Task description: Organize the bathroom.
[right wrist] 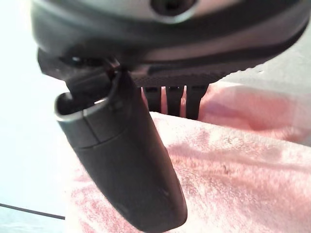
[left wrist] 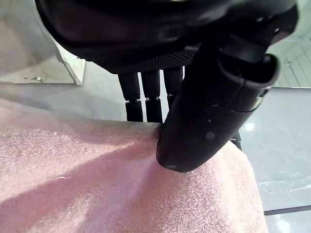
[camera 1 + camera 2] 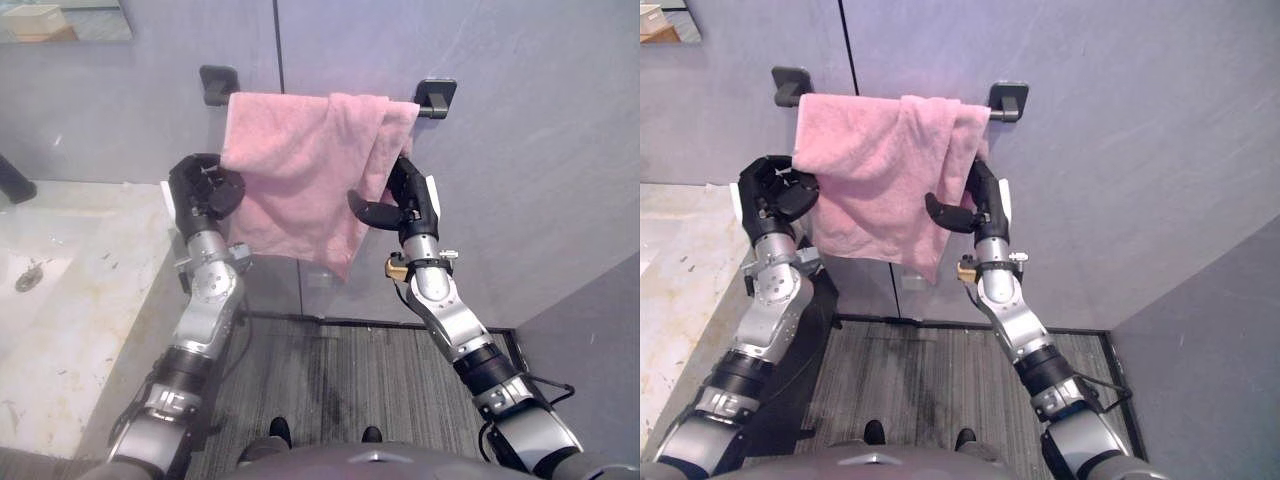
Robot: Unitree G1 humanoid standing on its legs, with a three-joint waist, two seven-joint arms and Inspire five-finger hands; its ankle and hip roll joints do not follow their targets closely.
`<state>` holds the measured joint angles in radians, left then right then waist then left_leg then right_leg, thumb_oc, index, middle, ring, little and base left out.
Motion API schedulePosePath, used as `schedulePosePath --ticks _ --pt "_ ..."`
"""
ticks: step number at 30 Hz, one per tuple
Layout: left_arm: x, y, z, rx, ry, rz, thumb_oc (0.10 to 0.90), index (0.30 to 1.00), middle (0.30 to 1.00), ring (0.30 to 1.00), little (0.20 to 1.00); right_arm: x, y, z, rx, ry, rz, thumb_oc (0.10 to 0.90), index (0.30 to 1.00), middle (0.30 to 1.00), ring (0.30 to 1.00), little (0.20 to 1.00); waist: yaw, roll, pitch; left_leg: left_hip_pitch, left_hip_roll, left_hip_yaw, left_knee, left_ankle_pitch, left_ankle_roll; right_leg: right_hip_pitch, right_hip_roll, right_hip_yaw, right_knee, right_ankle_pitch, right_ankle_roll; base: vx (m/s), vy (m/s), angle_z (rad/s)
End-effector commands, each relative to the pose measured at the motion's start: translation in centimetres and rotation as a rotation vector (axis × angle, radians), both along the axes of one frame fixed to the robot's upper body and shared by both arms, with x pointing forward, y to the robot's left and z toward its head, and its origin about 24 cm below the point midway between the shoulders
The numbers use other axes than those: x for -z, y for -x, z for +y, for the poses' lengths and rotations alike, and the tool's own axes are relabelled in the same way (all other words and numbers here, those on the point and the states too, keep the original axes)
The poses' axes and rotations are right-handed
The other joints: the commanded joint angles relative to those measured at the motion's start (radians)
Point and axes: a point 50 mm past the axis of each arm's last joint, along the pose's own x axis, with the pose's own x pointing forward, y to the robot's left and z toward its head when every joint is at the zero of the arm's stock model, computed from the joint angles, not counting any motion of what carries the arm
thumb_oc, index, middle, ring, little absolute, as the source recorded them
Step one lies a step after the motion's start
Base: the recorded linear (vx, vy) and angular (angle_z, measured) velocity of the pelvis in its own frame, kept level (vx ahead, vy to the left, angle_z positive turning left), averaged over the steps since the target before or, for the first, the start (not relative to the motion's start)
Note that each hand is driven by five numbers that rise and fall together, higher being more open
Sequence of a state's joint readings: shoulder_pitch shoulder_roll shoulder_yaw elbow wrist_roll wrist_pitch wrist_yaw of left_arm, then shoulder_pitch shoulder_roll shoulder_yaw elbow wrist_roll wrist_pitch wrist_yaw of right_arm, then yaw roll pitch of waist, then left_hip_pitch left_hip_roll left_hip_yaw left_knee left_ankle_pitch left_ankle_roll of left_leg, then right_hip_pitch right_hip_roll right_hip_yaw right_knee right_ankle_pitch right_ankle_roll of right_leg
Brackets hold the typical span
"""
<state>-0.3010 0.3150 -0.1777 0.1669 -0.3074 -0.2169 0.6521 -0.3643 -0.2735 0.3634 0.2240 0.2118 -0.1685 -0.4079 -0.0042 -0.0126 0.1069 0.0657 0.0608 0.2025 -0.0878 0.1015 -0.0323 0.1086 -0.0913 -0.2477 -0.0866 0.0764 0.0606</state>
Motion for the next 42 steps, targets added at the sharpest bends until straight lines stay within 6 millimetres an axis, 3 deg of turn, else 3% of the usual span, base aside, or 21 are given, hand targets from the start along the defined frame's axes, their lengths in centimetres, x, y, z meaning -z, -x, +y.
schedulePosePath --ticks 1,13,21,28,29,36,37,42 --pt "-4.2 -0.4 0.3 0.007 -0.060 -0.241 0.400 0.300 0.300 0.300 0.300 -5.6 -0.2 -1.0 0.060 -0.123 -0.292 0.800 0.900 0.900 0.900 0.900 0.006 -0.016 -0.089 0.058 -0.029 -0.011 0.001 -0.097 0.005 0.014 -0.020 -0.023 -0.001 -0.021 0.040 0.00 0.000 0.00" --pt "-3.9 -0.1 0.3 -0.004 -0.054 -0.230 0.400 0.300 0.300 0.300 0.300 -5.2 0.4 -0.9 0.106 -0.129 -0.319 0.800 0.900 0.900 0.900 0.900 0.003 -0.009 -0.085 0.061 -0.032 -0.008 0.001 -0.100 0.010 0.015 -0.024 -0.019 -0.001 -0.020 0.042 0.01 0.005 -0.02" --pt "-4.0 -0.4 0.2 0.022 -0.068 -0.217 0.400 0.300 0.300 0.300 0.300 -6.8 -1.2 -0.3 -0.037 -0.013 -0.303 0.800 0.900 0.900 0.900 0.900 0.022 -0.023 -0.088 0.061 -0.031 -0.015 0.001 -0.101 0.006 0.019 -0.024 -0.034 -0.001 -0.021 0.040 0.00 -0.004 0.01" --pt "-4.3 -0.8 0.0 0.039 -0.078 -0.213 0.400 0.300 0.300 0.300 0.300 -8.8 -2.8 -0.1 -0.058 0.006 -0.292 0.800 0.900 0.900 0.900 0.900 0.037 -0.030 -0.089 0.061 -0.032 -0.021 0.001 -0.101 0.005 0.024 -0.022 -0.042 -0.001 -0.022 0.036 0.00 0.000 0.00" --pt "-4.3 -0.9 0.0 0.042 -0.079 -0.211 0.400 0.300 0.300 0.300 0.300 -9.0 -3.0 0.0 -0.054 0.000 -0.295 0.400 0.300 0.300 0.300 0.300 0.041 -0.031 -0.089 0.061 -0.033 -0.022 0.001 -0.101 0.005 0.025 -0.022 -0.043 -0.001 -0.023 0.036 0.00 0.000 0.00" --pt "-4.1 -0.9 0.1 0.042 -0.080 -0.210 0.400 0.300 0.300 0.300 0.300 -9.0 -3.0 -0.2 -0.039 -0.017 -0.300 0.400 0.300 0.300 0.300 0.300 0.042 -0.031 -0.089 0.060 -0.033 -0.022 0.001 -0.101 0.005 0.025 -0.023 -0.043 0.000 -0.023 0.036 0.00 0.002 0.01" --pt "-4.0 -0.7 0.2 0.034 -0.077 -0.212 0.400 0.300 0.300 0.300 0.300 -7.7 -2.5 -0.4 -0.026 -0.051 -0.276 0.400 0.300 0.300 0.300 0.300 0.036 -0.028 -0.086 0.063 -0.033 -0.019 0.001 -0.102 0.008 0.023 -0.025 -0.040 0.001 -0.022 0.037 -0.01 0.013 0.06" --pt "-3.8 -0.4 0.3 0.021 -0.073 -0.217 0.400 0.300 0.300 0.300 0.300 -5.8 -1.6 -0.4 -0.035 -0.071 -0.233 0.400 0.300 0.300 0.300 0.300 0.025 -0.024 -0.084 0.062 -0.033 -0.015 0.001 -0.102 0.010 0.020 -0.026 -0.034 0.000 -0.020 0.040 0.00 0.003 0.01"
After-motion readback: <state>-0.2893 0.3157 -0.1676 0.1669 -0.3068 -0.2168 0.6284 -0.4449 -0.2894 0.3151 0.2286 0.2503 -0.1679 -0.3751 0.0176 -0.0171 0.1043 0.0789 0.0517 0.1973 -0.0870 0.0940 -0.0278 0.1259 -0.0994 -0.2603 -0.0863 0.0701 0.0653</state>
